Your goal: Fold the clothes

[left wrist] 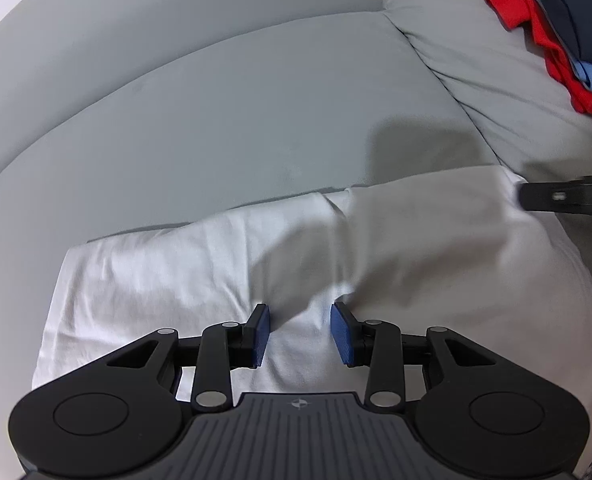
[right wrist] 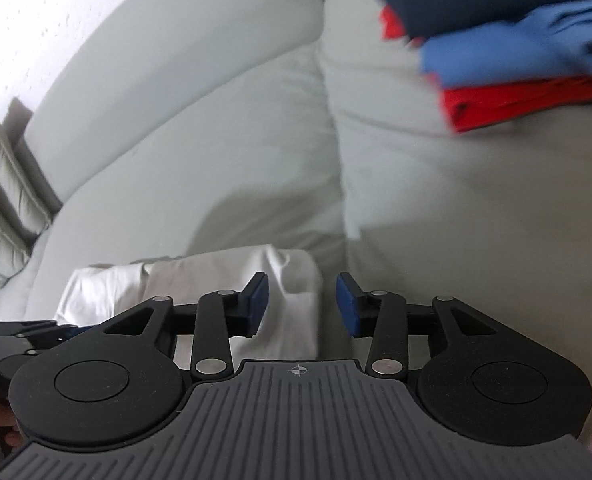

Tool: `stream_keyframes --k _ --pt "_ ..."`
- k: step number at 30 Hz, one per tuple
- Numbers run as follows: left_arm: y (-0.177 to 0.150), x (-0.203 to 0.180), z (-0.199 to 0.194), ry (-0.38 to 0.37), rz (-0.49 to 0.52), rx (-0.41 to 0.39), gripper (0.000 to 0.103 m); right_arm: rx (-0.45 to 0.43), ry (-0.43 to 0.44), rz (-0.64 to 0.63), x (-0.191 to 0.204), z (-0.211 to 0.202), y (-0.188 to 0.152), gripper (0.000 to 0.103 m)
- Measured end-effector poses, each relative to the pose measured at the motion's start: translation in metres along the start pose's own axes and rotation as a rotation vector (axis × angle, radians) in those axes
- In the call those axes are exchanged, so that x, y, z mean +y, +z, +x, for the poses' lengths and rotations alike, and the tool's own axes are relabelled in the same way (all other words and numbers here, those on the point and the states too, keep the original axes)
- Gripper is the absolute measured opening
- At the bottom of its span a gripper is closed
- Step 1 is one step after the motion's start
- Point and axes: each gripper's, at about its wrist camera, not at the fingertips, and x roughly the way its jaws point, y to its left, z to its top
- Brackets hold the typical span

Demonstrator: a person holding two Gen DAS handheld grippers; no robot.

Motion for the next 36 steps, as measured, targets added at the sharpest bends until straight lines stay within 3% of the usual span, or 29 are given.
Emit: stream_keyframes --k 5,8,10,11,12,15,18,19,20,21,28,29,30,31,32,36 --pt "-0.001 0.0 0.001 0.001 0.011 -0.009 0.037 -0.02 -0.04 -0.028 0.002 0.019 0.002 0.051" --pt "-0.002 -0.001 0.001 0.004 0.01 -0.008 0.037 -0.023 -0.071 -0.075 0.008 0.022 0.0 0.042" --pt "-0.002 -0.002 0.001 0.008 0.016 -0.009 0.037 -0.027 -0.083 -0.107 0.013 0.021 -0.001 0.029" --pt "-0.002 -0.002 0.0 0.009 0.018 -0.009 0.037 -0.026 -0.079 -0.144 0.019 0.019 0.0 0.002" --pt "-0.003 -0.002 0.001 0.009 0.018 -0.01 0.037 -0.026 -0.094 -0.179 0.026 0.016 0.001 0.002" --pt "-0.004 -0.001 0.0 0.005 0.012 -0.008 0.037 -0.087 -0.276 -0.369 0.055 0.002 -0.002 0.002" --pt "-0.005 0.0 -0.001 0.005 0.01 -0.01 0.037 -0.156 -0.401 -0.346 0.061 -0.014 -0.001 0.006" --pt "-0.005 -0.001 -0.001 0.009 0.015 -0.009 0.037 -0.144 -0.407 -0.321 0.057 -0.014 0.001 0.008" --pt "-0.004 -0.001 -0.001 0.011 0.019 -0.006 0.037 -0.129 -0.411 -0.295 0.053 -0.014 0.002 0.018" --pt "-0.004 -0.002 0.0 0.013 0.021 -0.004 0.037 -0.108 -0.413 -0.267 0.046 -0.012 0.005 0.037" --pt "-0.005 0.007 -0.023 0.024 -0.013 -0.083 0.037 -0.158 -0.343 -0.088 0.009 -0.045 0.014 0.049" --pt "-0.007 0.009 -0.027 0.032 -0.014 -0.119 0.037 -0.176 -0.339 -0.072 0.006 -0.05 0.014 0.048" --pt "-0.007 0.009 -0.028 0.04 -0.011 -0.138 0.036 -0.177 -0.321 -0.063 0.006 -0.05 0.014 0.038" --pt "-0.007 0.009 -0.028 0.061 -0.006 -0.171 0.036 -0.178 -0.302 -0.054 0.006 -0.049 0.014 0.027" --pt "-0.006 0.01 -0.027 0.077 -0.013 -0.196 0.036 -0.161 -0.277 -0.083 0.012 -0.042 0.014 0.01" --pt "-0.001 0.012 -0.016 0.088 -0.048 -0.227 0.036 -0.101 -0.191 -0.196 0.035 -0.011 0.012 0.01"
